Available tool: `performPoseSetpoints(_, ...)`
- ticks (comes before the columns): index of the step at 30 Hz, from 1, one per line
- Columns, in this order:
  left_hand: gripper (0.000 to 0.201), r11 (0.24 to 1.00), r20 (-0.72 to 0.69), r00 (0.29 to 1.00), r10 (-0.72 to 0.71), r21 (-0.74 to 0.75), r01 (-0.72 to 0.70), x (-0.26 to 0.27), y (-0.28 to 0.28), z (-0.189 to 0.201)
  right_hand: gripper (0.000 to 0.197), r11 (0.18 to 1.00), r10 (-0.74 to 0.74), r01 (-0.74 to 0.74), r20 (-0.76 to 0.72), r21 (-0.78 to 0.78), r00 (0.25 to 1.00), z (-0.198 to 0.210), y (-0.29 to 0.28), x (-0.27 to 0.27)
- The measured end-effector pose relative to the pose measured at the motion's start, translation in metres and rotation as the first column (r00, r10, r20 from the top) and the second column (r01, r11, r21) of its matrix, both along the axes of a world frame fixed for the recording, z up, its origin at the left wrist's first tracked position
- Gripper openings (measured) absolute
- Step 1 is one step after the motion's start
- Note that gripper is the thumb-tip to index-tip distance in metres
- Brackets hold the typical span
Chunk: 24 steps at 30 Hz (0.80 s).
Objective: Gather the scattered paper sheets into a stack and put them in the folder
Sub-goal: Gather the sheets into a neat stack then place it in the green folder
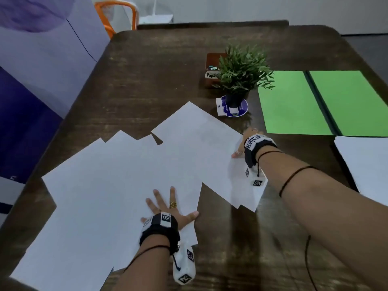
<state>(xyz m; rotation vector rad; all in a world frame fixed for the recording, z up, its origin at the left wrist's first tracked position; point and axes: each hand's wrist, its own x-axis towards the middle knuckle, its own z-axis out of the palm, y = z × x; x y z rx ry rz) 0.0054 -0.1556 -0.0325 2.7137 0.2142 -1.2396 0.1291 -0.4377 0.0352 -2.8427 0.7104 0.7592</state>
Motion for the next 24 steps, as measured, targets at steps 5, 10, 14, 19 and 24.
performPoseSetpoints(5, 0.118, 0.999, -0.052, 0.999, -0.009, 0.050, 0.012, 0.007, -0.002, 0.003, 0.103, 0.999, 0.043, -0.044, -0.063, -0.009, 0.997, 0.003, -0.003, -0.004)
performPoseSetpoints(10, 0.119, 0.998, -0.055, 0.998, -0.014, 0.055, 0.017, 0.007, -0.004, 0.007, 0.128, 0.996, 0.071, -0.076, -0.114, -0.044, 0.991, -0.002, 0.001, 0.000)
performPoseSetpoints(14, 0.119, 0.999, -0.046, 0.999, -0.011, 0.050, 0.013, 0.005, -0.004, 0.007, 0.114, 0.999, 0.032, -0.032, -0.058, -0.002, 0.998, 0.001, 0.000, -0.004)
performPoseSetpoints(19, 0.118, 0.999, -0.009, 1.000, -0.012, 0.037, 0.012, 0.004, -0.003, 0.004, 0.077, 1.000, 0.020, -0.020, 0.013, -0.004, 1.000, -0.005, 0.003, 0.002)
performPoseSetpoints(24, 0.117, 0.999, 0.006, 1.000, -0.024, 0.035, 0.024, 0.003, -0.002, 0.005, 0.046, 0.987, 0.015, -0.032, 0.113, 0.154, 0.993, -0.003, 0.009, 0.001)
